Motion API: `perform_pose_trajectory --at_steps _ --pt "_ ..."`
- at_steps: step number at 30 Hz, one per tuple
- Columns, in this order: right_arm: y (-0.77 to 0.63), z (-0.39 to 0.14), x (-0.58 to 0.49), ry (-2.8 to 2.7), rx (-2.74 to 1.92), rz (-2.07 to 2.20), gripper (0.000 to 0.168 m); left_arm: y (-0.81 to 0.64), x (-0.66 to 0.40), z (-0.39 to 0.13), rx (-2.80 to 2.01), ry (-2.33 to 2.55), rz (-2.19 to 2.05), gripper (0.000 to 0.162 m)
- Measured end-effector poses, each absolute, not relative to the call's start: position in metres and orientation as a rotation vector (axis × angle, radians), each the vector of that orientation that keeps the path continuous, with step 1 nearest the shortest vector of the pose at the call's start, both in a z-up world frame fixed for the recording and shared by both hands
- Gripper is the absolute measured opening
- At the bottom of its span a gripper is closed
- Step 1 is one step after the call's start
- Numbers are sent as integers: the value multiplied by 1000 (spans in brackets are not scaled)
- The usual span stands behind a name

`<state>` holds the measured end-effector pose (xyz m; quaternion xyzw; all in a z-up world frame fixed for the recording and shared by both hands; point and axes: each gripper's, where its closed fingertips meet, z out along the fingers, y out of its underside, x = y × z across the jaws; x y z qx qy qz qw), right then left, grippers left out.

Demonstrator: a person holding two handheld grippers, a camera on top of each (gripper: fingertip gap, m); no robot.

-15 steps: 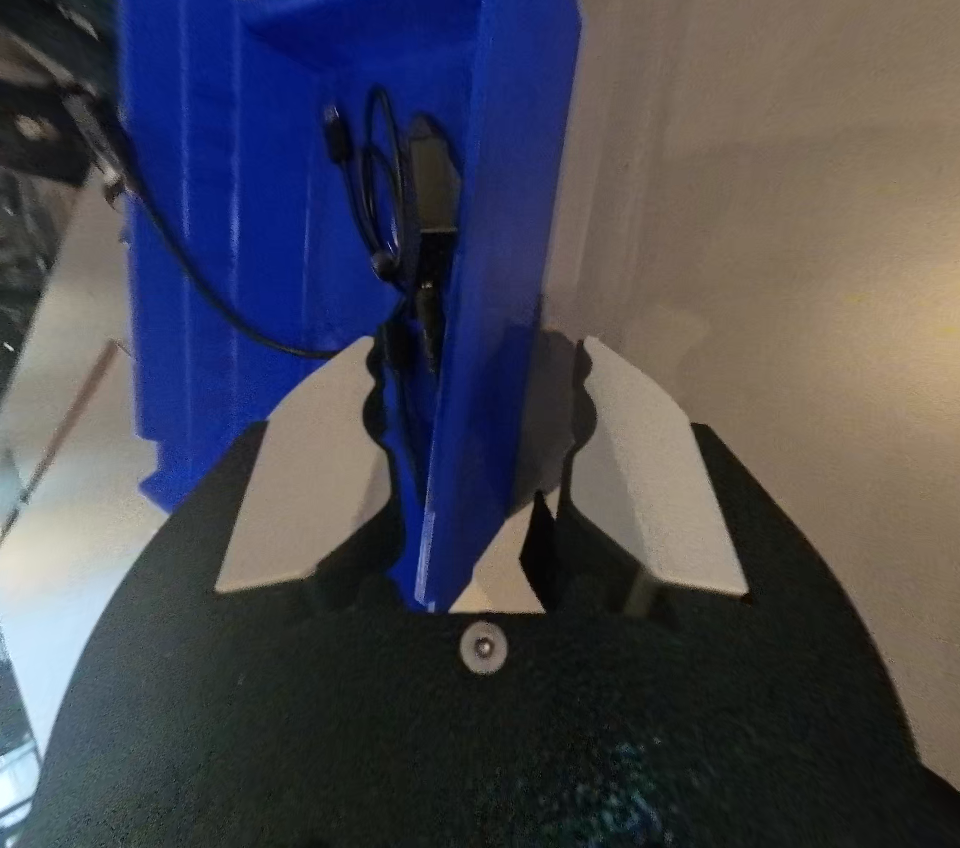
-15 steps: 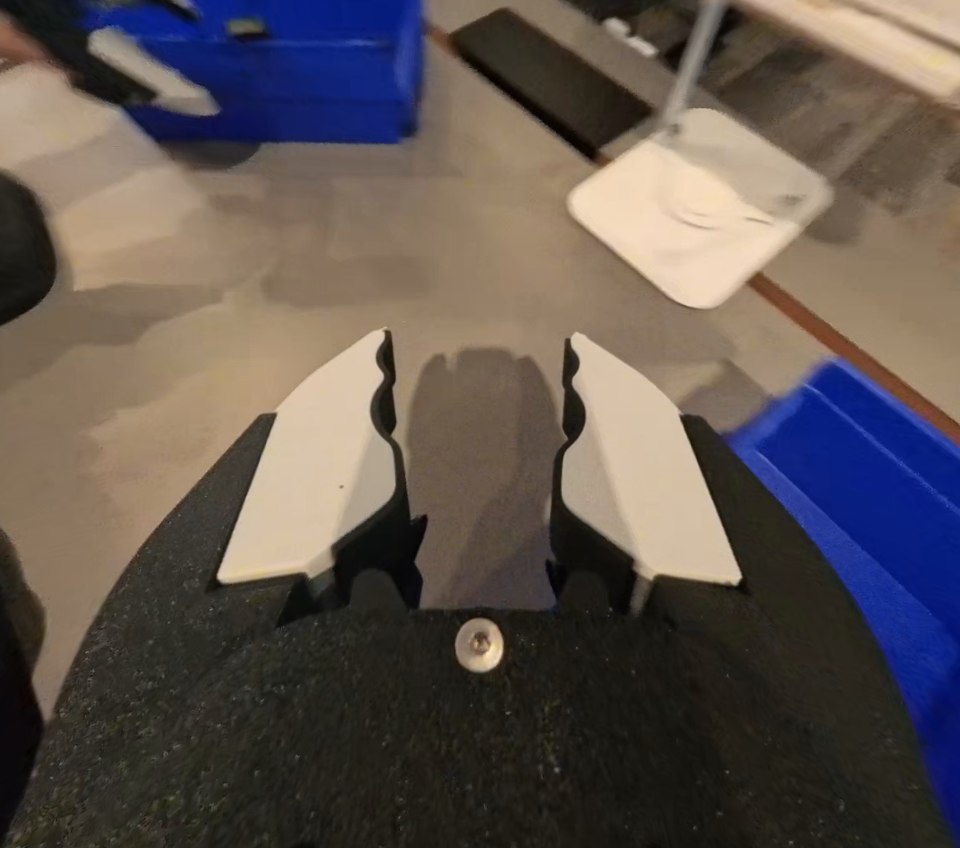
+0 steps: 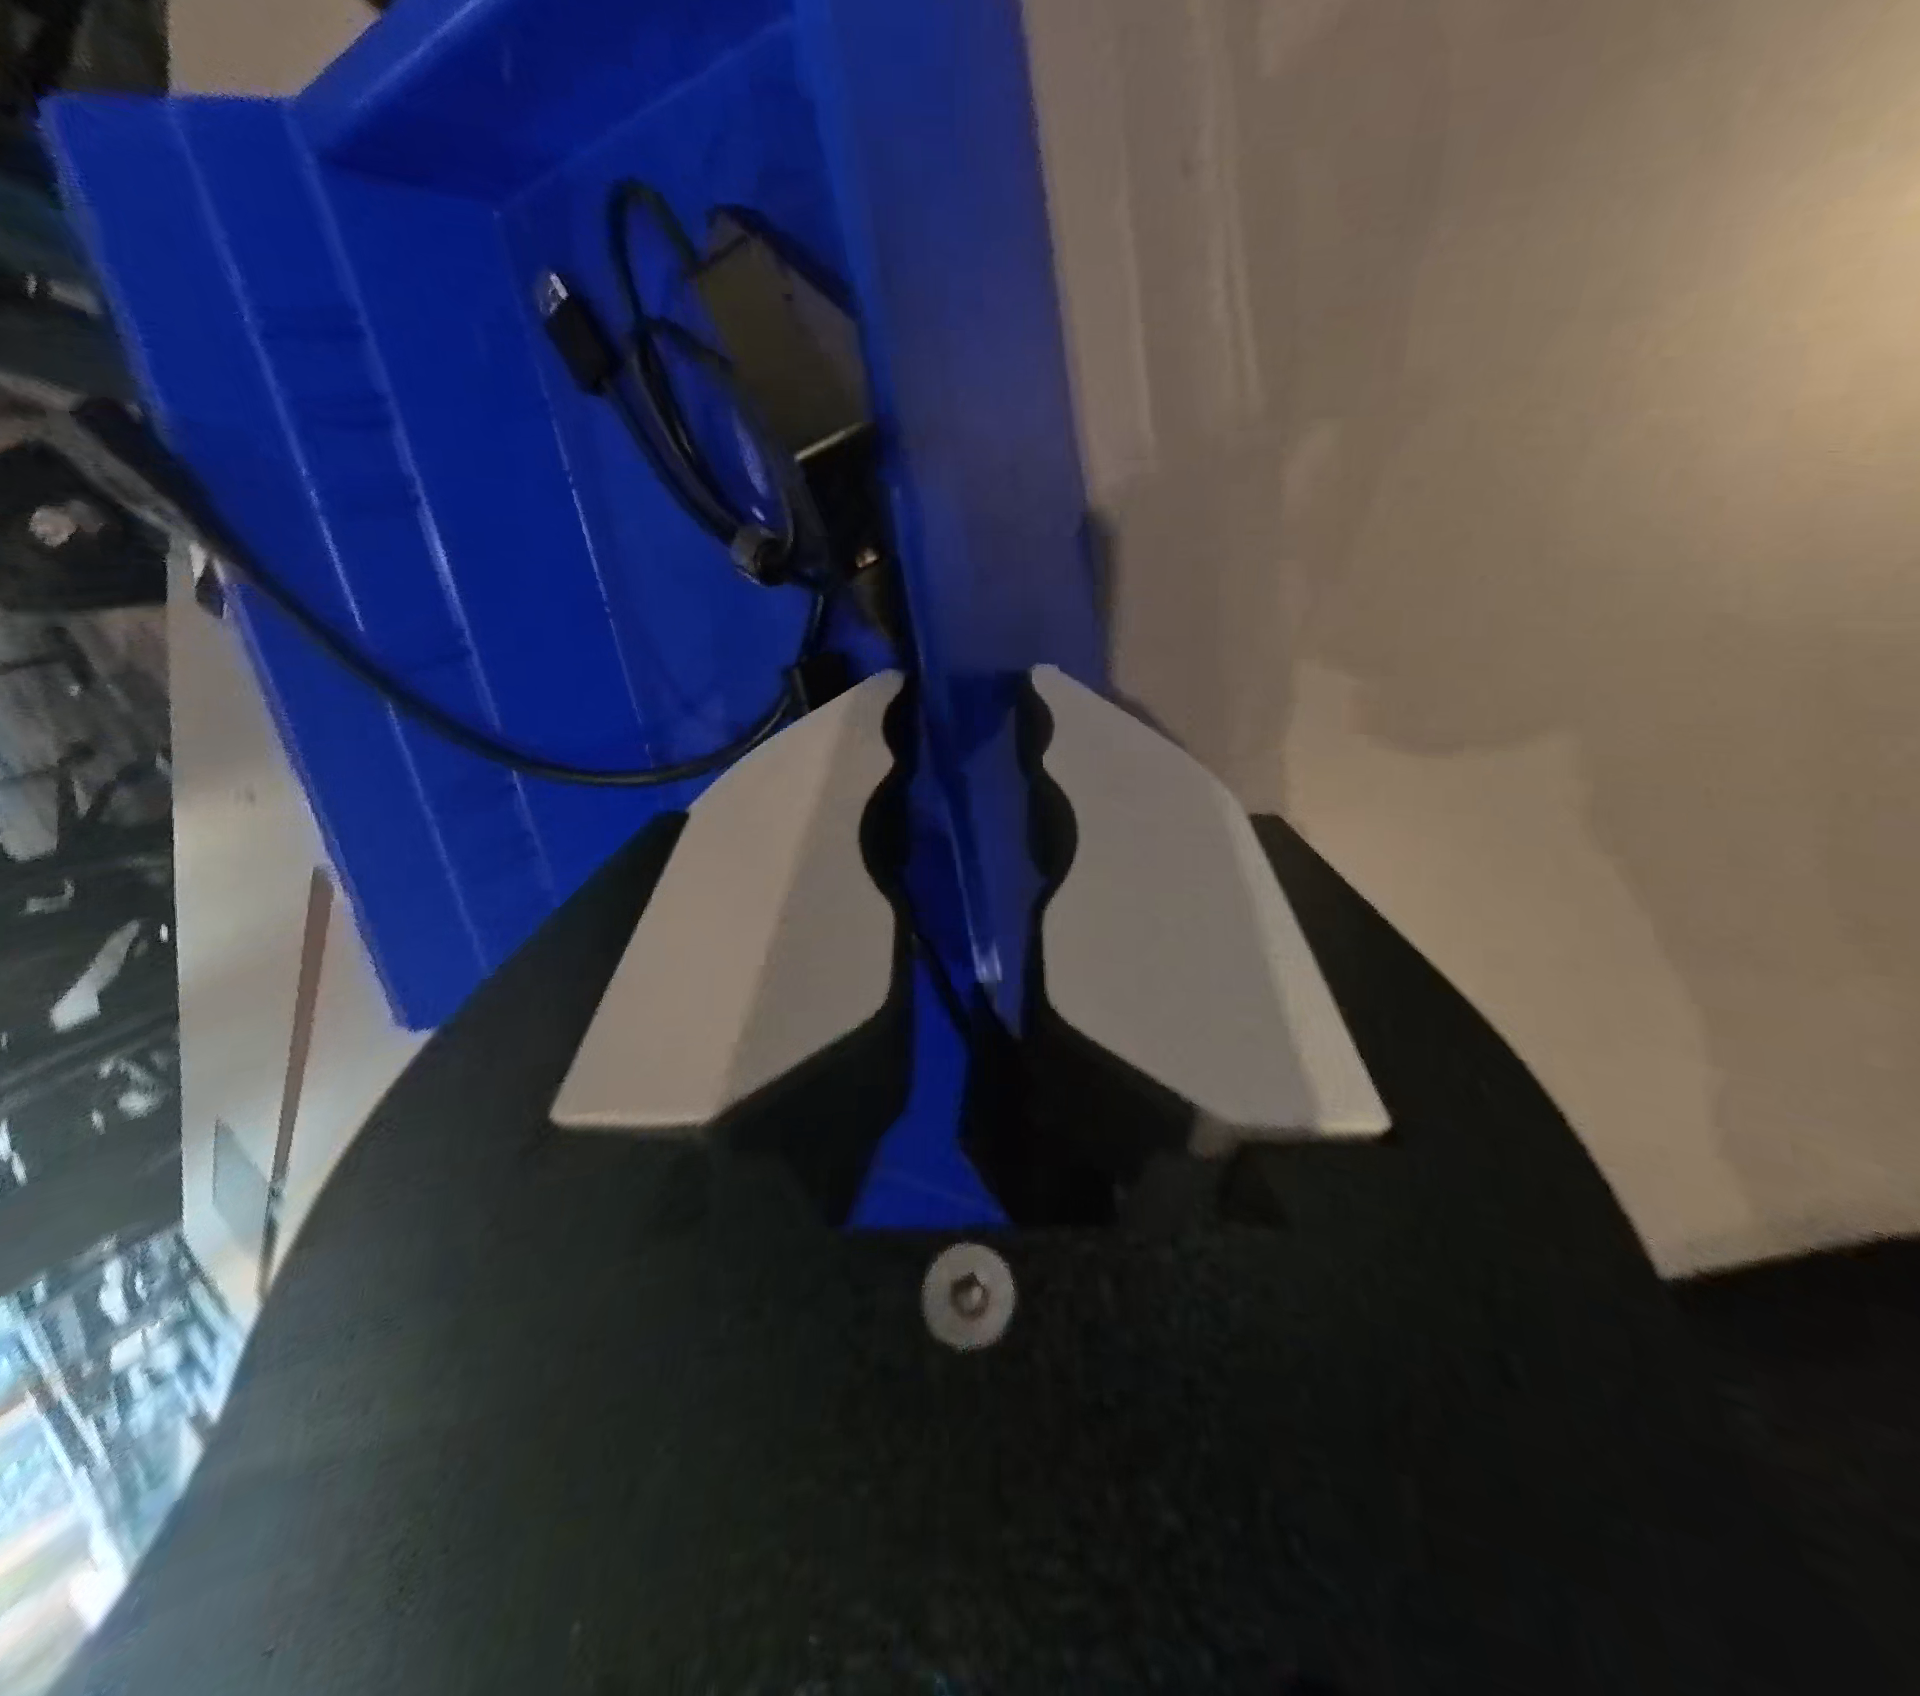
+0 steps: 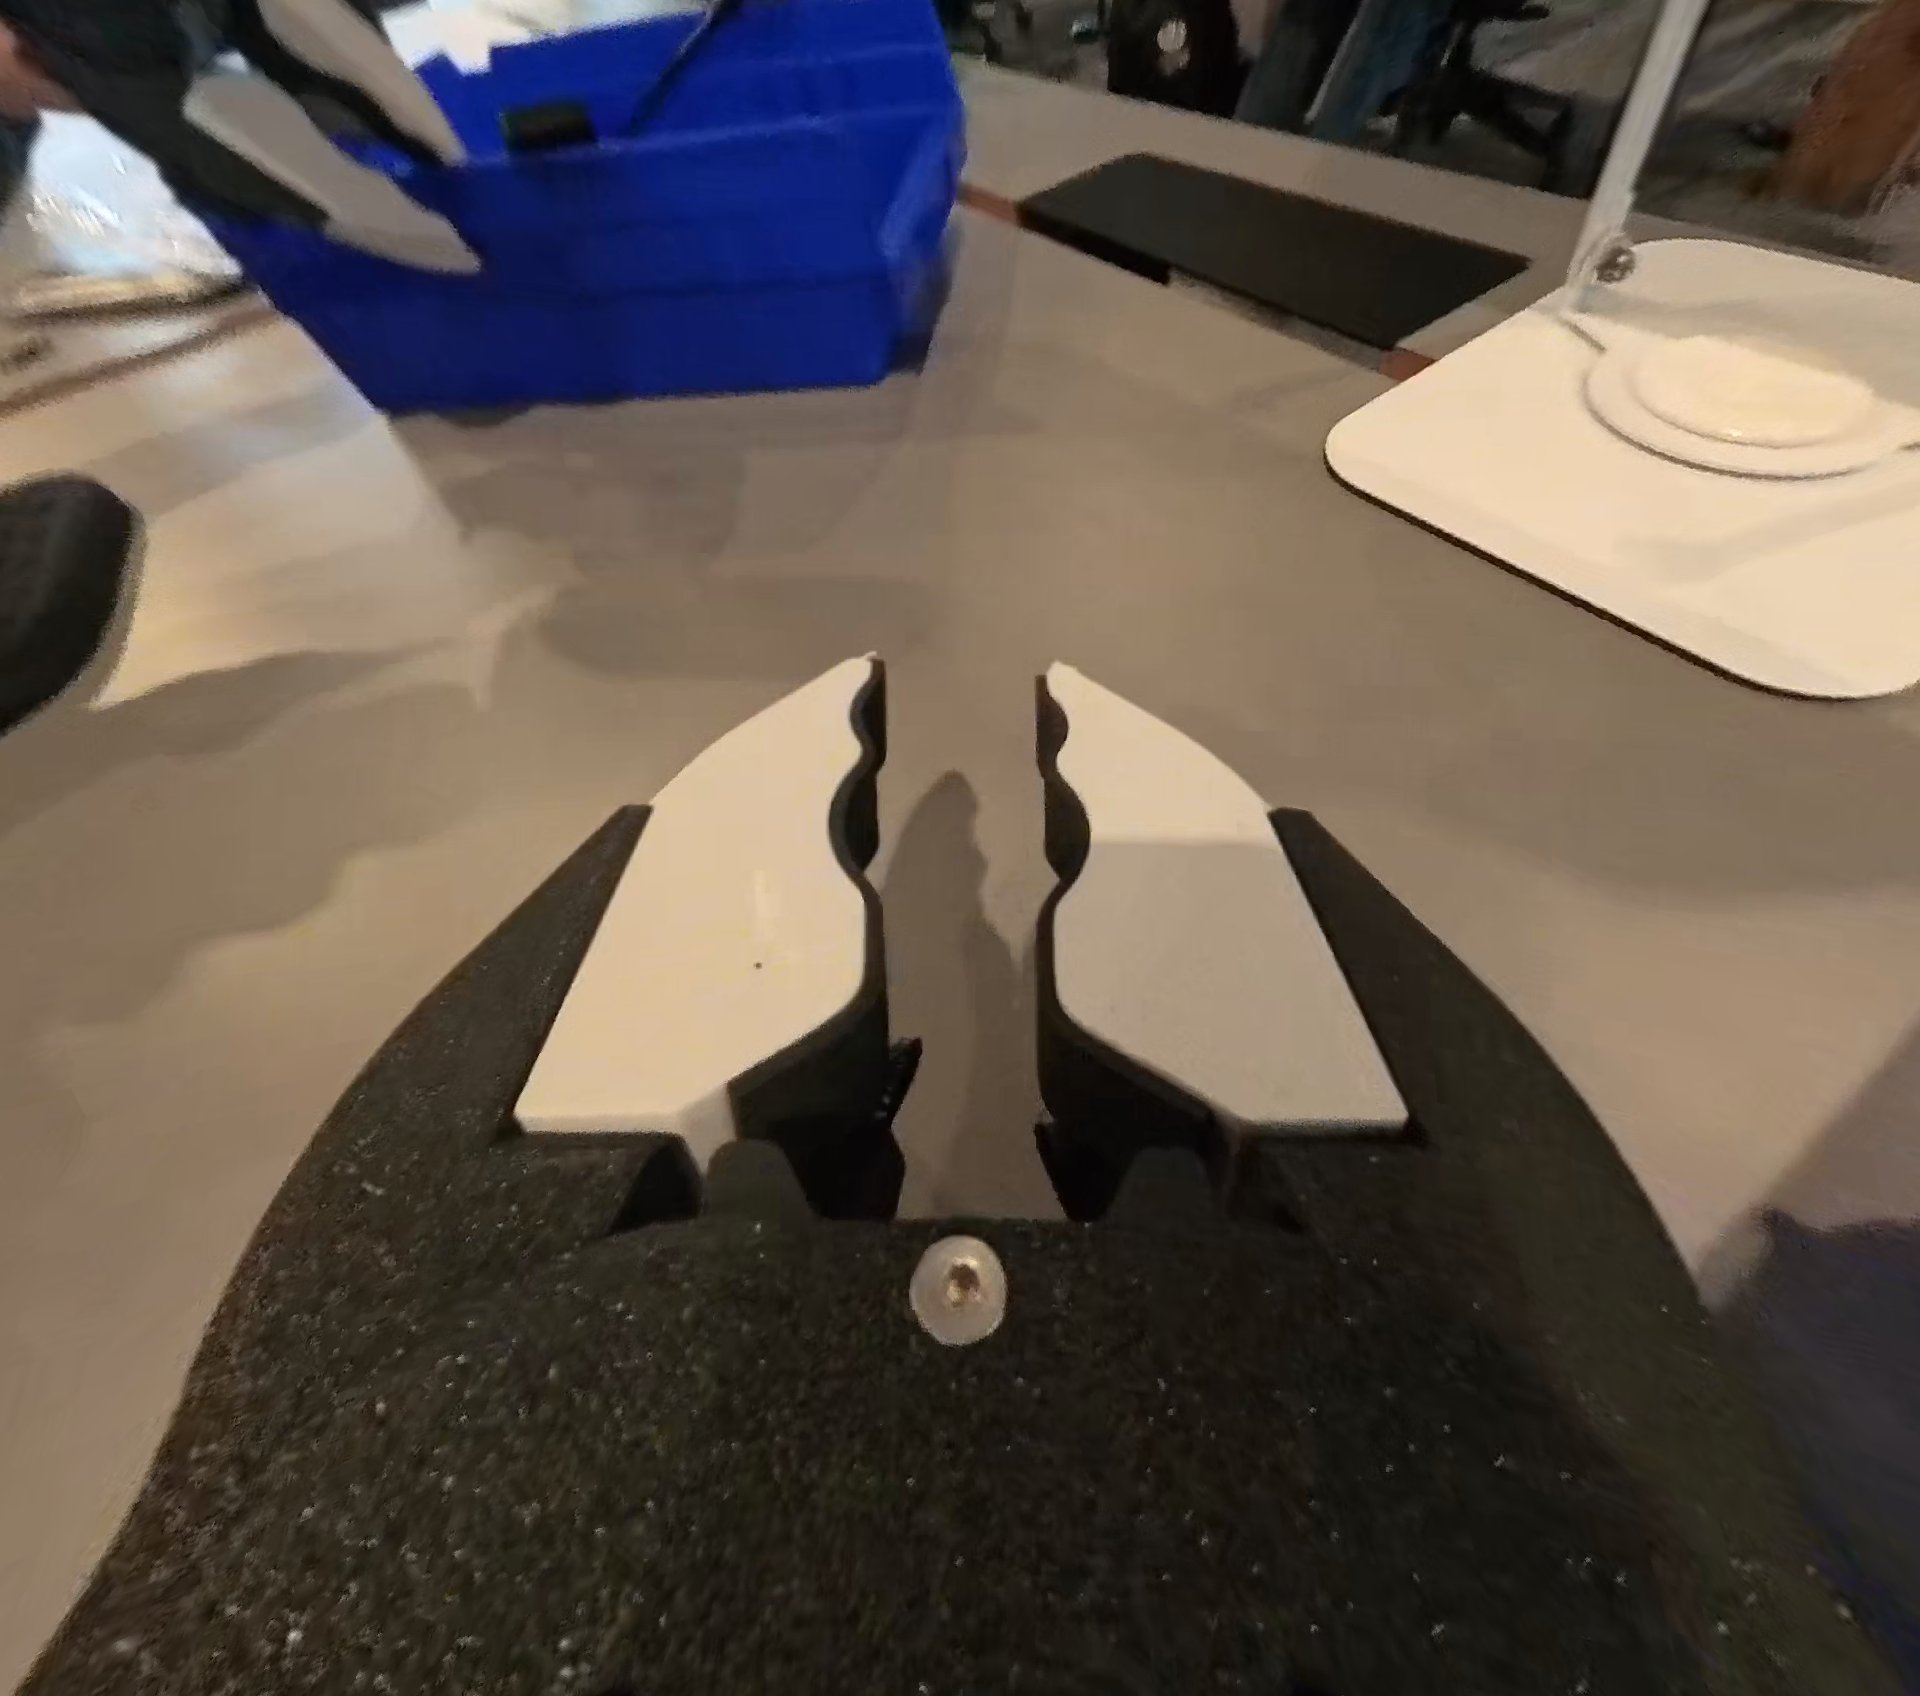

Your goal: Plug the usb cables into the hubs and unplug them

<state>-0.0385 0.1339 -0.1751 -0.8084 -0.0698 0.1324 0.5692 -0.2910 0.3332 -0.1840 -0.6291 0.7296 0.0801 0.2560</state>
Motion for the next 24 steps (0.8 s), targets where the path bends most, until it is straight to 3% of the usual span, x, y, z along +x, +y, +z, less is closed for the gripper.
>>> perform_pose_trajectory --at_steps 6,10,12,15,18,24 --pt "136 -174 -34 -133 -1866 284 26 322 -316 -183 -1169 2339 112 17" --pt "138 -179 -39 -163 -1885 262 27 325 -347 -179 -1287 2319 64 22" --pt "139 -184 -39 -156 -1895 258 27 335 -359 -169 -1432 2177 131 57" --pt "140 -188 -39 -133 -1903 297 27 329 -353 -145 -1735 1826 -109 78" --pt "141 -190 -37 -102 -1900 328 27 305 -331 -123 -1772 1662 -386 78" --pt "139 -189 -34 -84 -1899 338 26 253 -275 -137 -1370 1960 -205 61"
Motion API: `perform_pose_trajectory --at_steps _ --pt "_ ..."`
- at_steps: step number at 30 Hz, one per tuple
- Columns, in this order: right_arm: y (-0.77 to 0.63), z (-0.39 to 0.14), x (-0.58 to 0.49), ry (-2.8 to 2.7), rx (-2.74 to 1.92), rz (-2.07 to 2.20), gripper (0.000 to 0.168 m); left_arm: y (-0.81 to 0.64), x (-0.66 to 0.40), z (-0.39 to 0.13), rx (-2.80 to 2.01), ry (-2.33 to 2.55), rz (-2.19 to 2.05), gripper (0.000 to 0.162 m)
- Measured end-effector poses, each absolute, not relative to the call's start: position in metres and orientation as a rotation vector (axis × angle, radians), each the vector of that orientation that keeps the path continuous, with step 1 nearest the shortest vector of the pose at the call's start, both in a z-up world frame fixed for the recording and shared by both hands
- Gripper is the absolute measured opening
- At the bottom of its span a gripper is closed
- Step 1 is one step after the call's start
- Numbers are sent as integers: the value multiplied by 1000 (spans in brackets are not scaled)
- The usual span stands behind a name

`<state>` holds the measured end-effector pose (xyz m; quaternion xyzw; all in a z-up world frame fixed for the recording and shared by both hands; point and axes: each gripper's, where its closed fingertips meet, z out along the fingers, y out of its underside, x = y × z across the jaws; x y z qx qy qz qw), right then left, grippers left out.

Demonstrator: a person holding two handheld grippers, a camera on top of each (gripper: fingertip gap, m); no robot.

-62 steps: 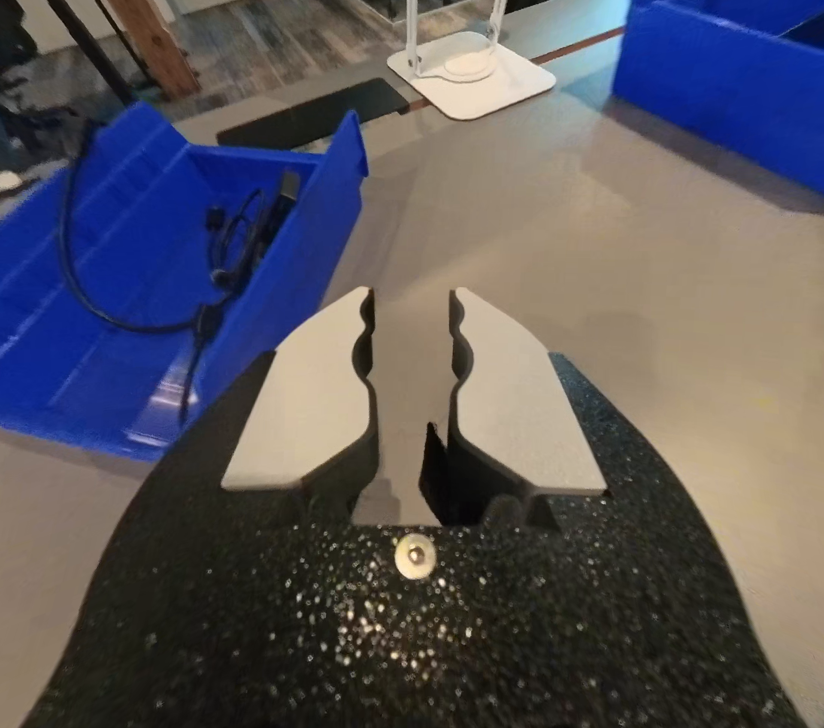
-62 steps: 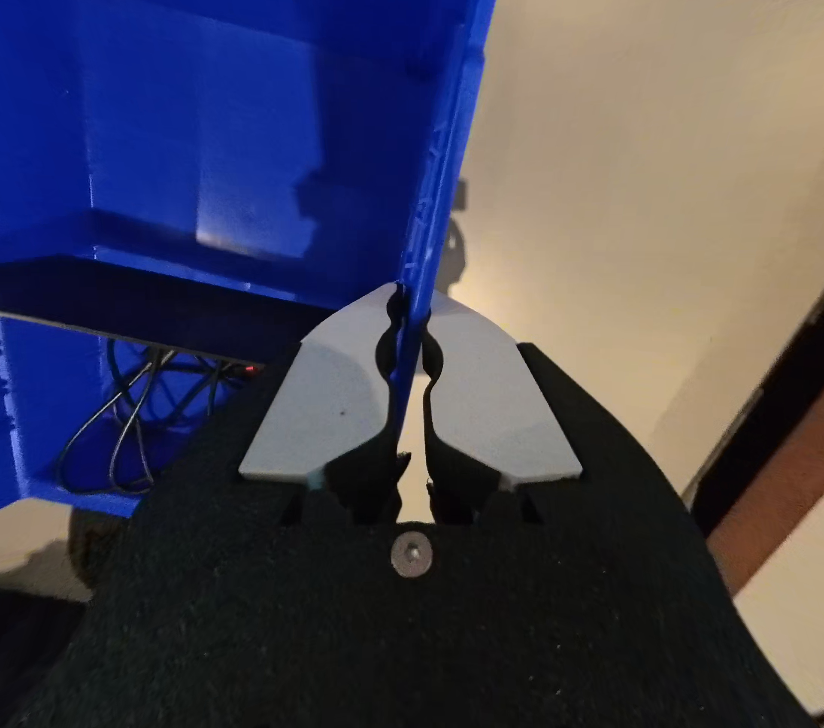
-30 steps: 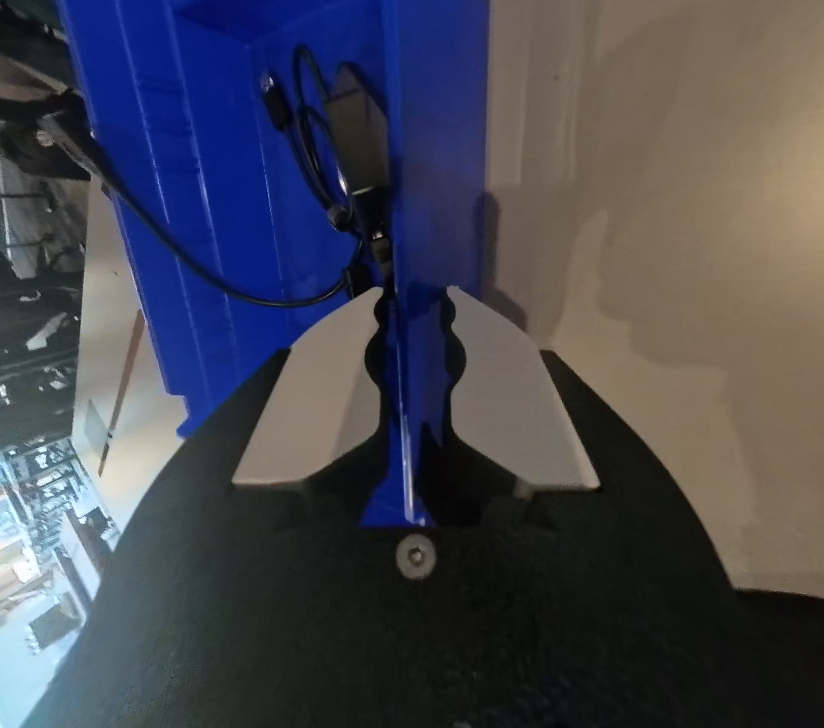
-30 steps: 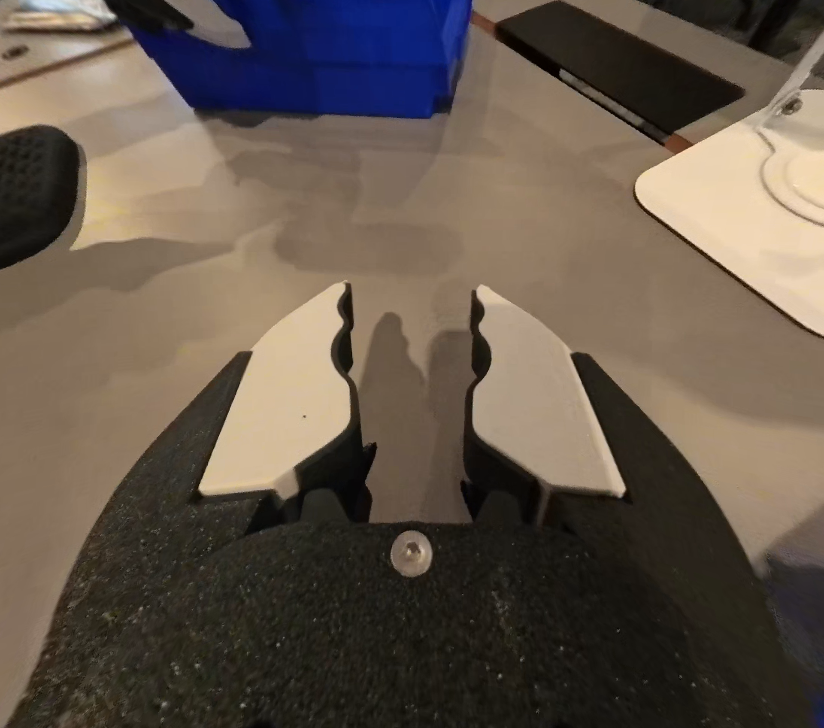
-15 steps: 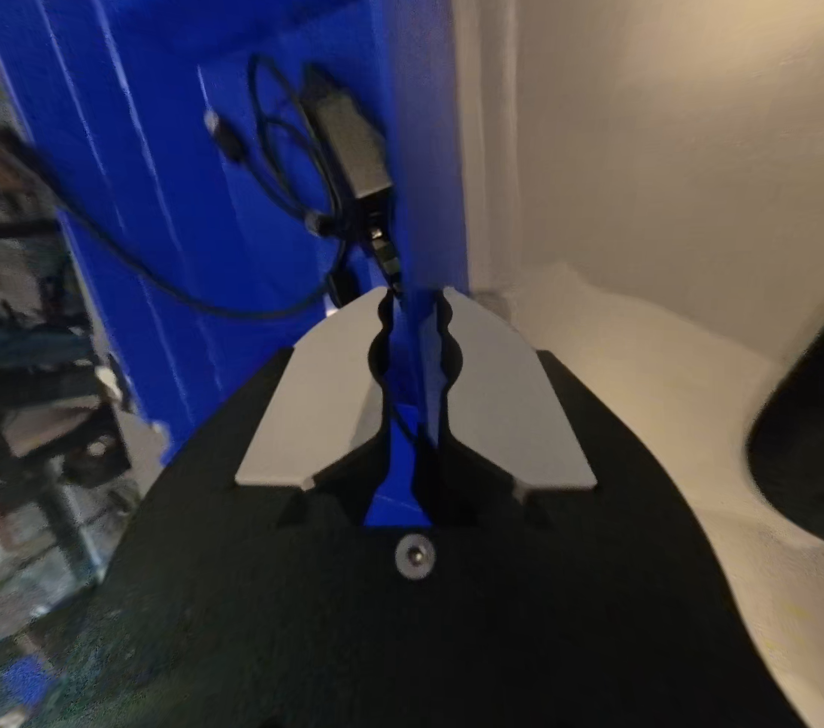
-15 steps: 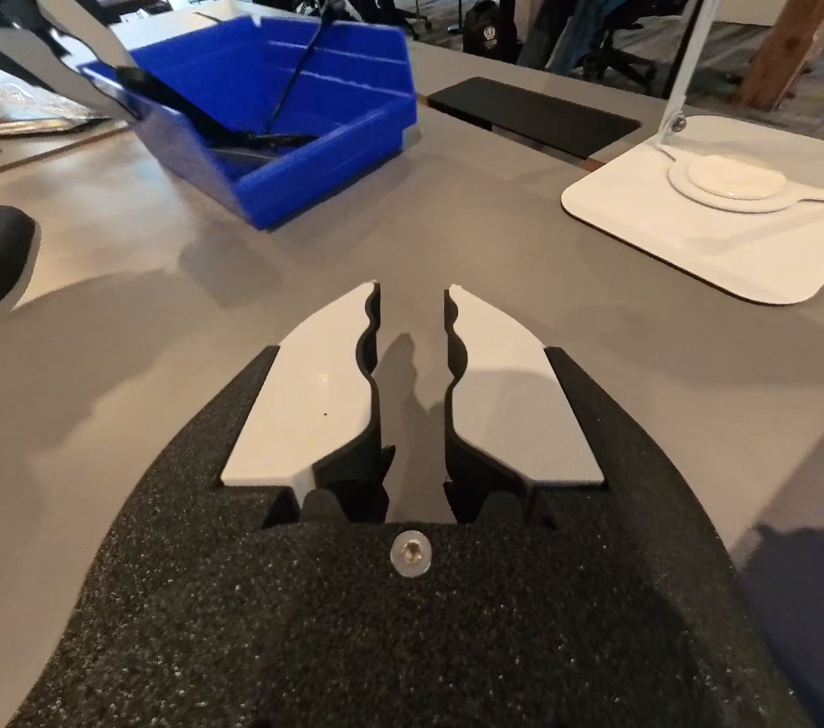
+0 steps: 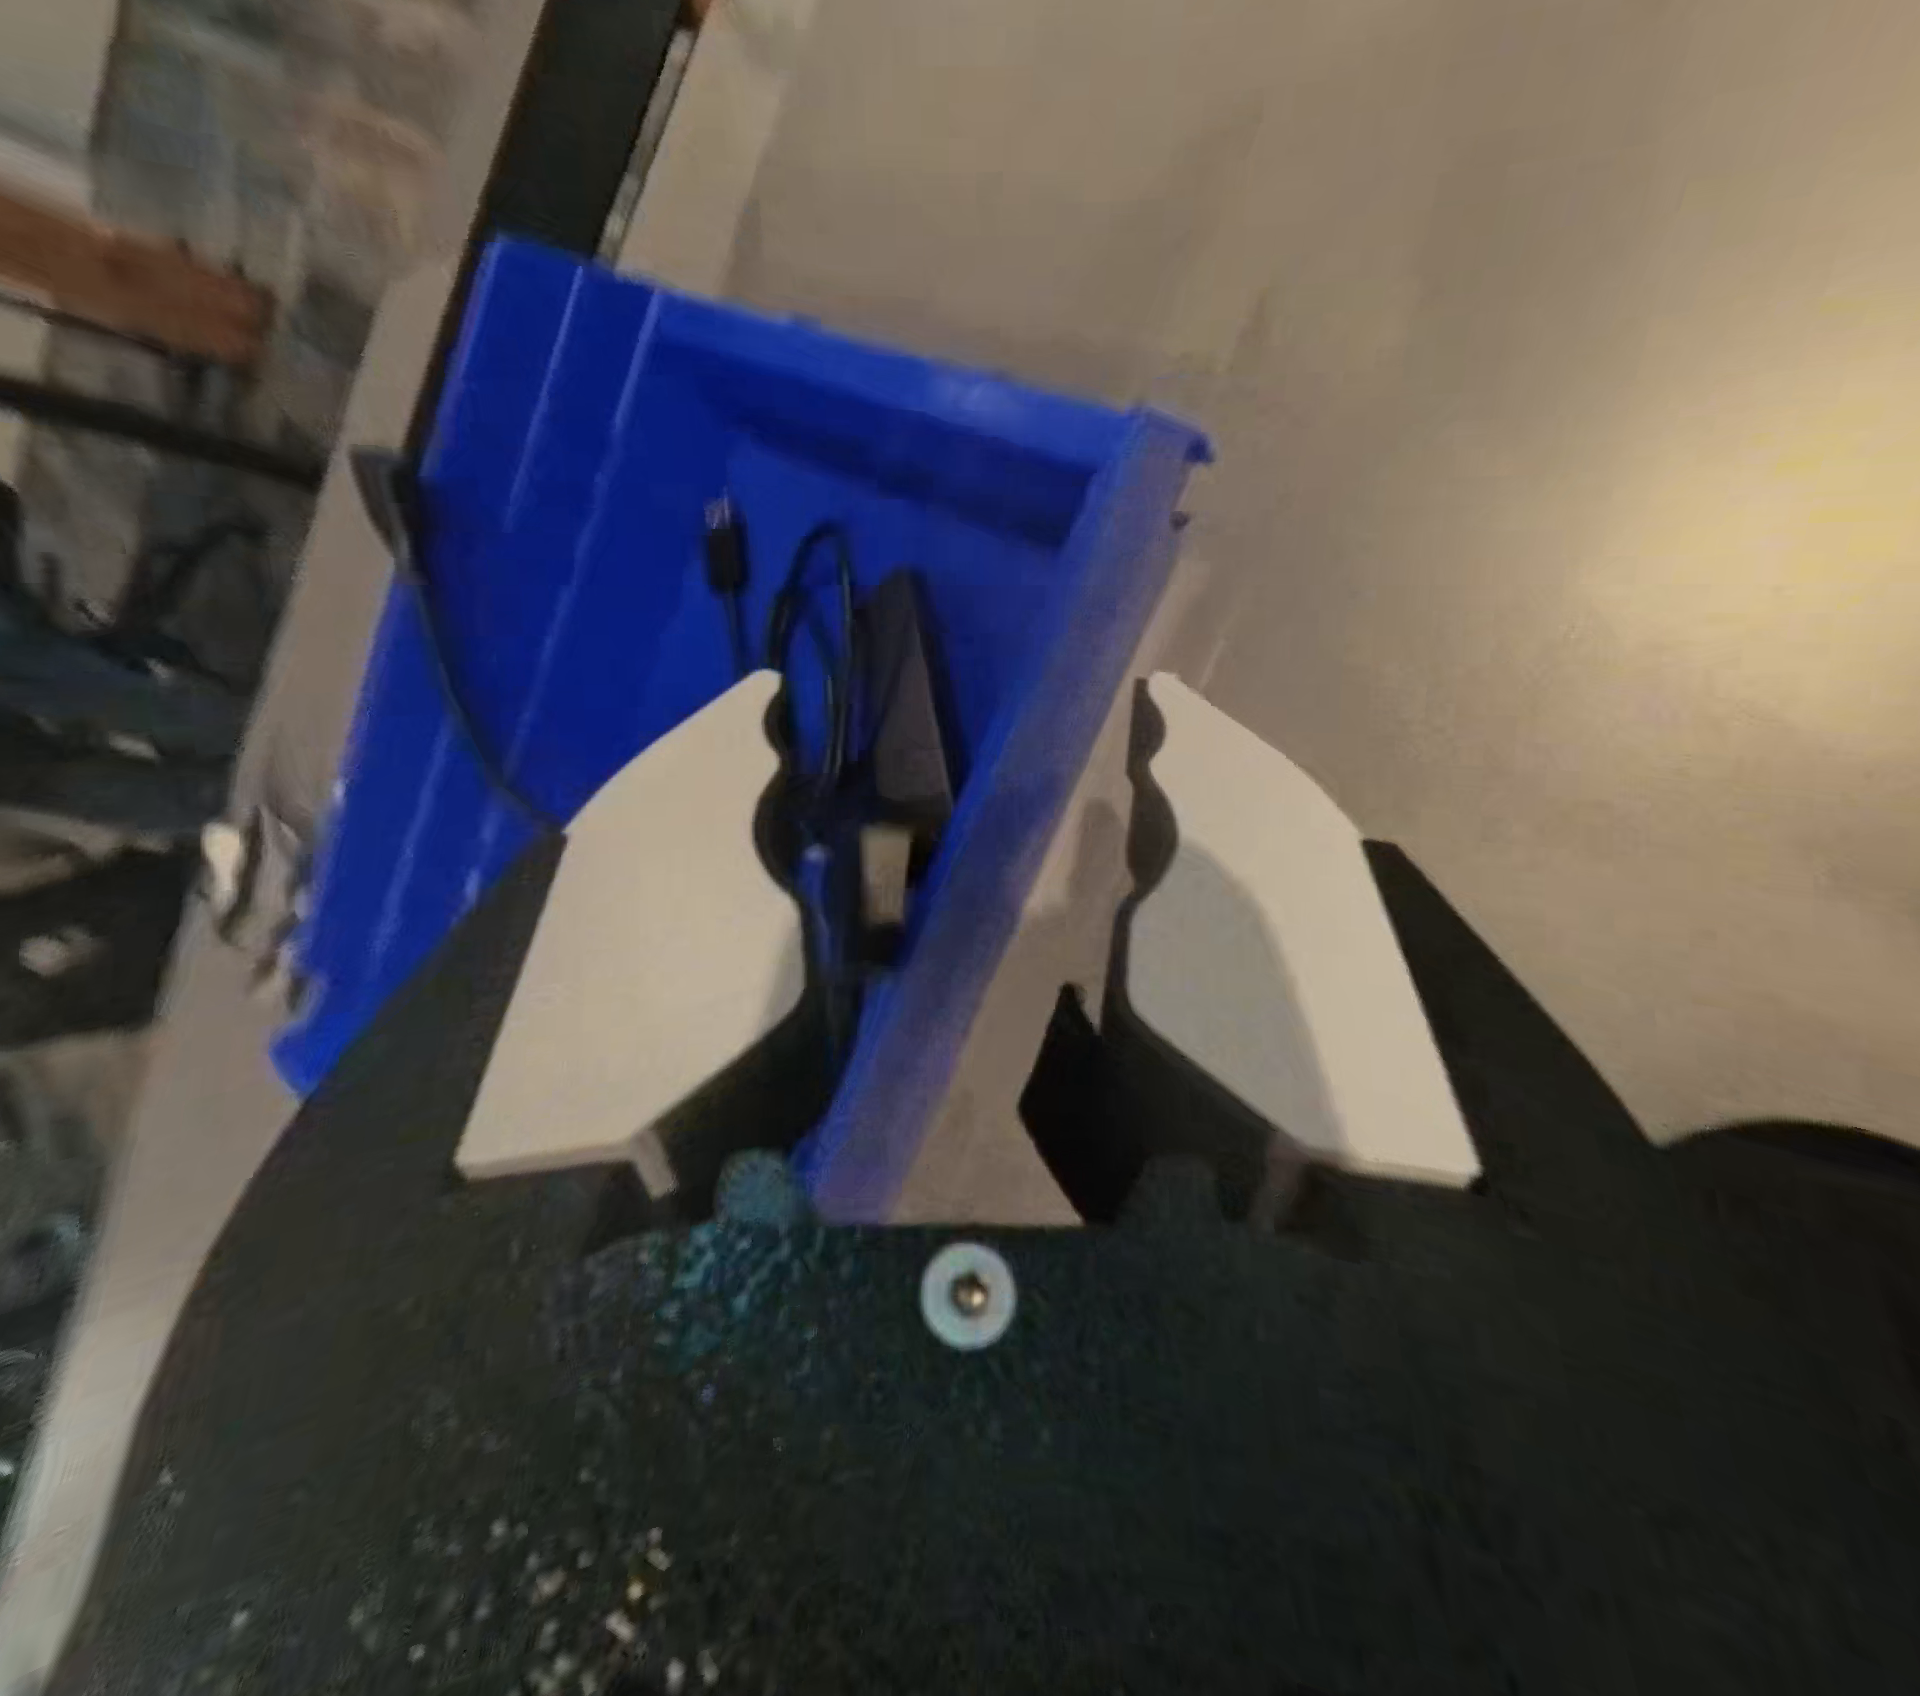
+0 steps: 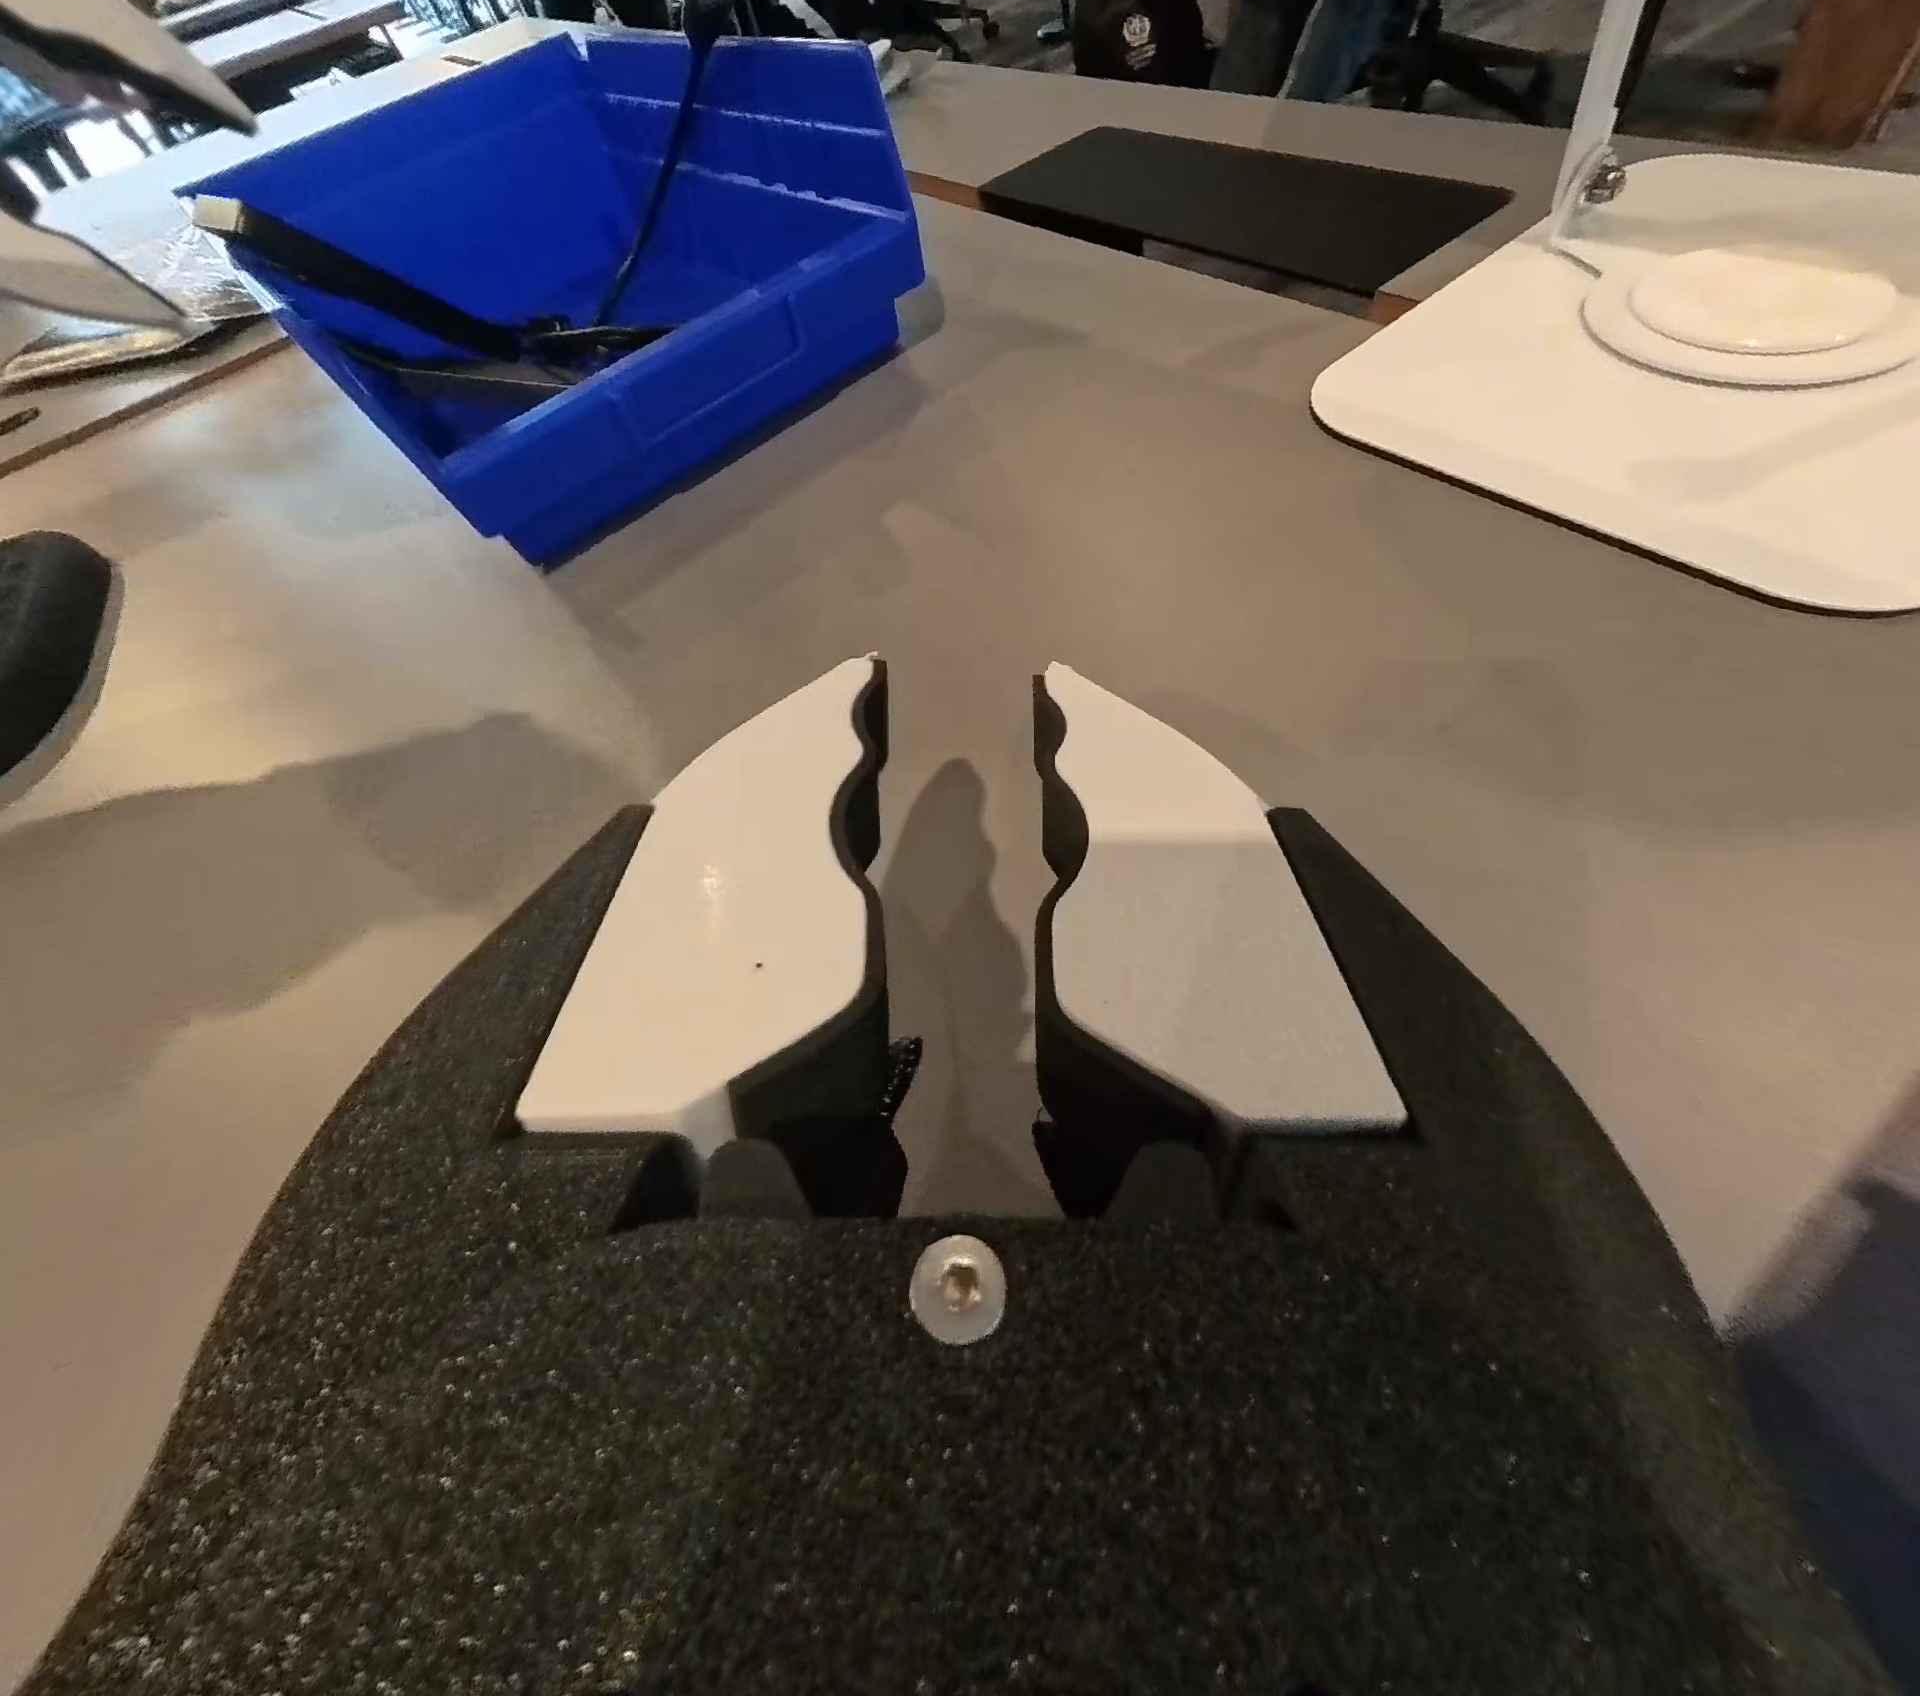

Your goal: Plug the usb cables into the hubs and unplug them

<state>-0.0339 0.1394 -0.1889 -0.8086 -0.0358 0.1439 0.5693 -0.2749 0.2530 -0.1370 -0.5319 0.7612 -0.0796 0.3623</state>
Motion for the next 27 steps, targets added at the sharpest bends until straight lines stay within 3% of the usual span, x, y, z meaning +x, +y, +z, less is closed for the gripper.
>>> perform_pose_trajectory --at_steps 6,12,17,19,23,27 --pt "138 -190 -33 -85 -1913 325 26 238 -246 -163 -1230 2175 -47 9" --pt "138 -191 -33 -92 -1919 316 25 224 -256 -163 -848 2435 37 5" --pt "140 -195 -28 -64 -1930 297 26 194 -315 -164 -892 2669 -98 3" --pt "138 -194 -27 -49 -1927 292 26 205 -336 -161 -1077 2609 -28 12" --pt "139 -197 -24 -22 -1934 290 25 239 -345 -125 -1750 2003 -290 62" --pt "140 -197 -22 -9 -1940 286 24 320 -387 -117 -2219 1243 -129 84"
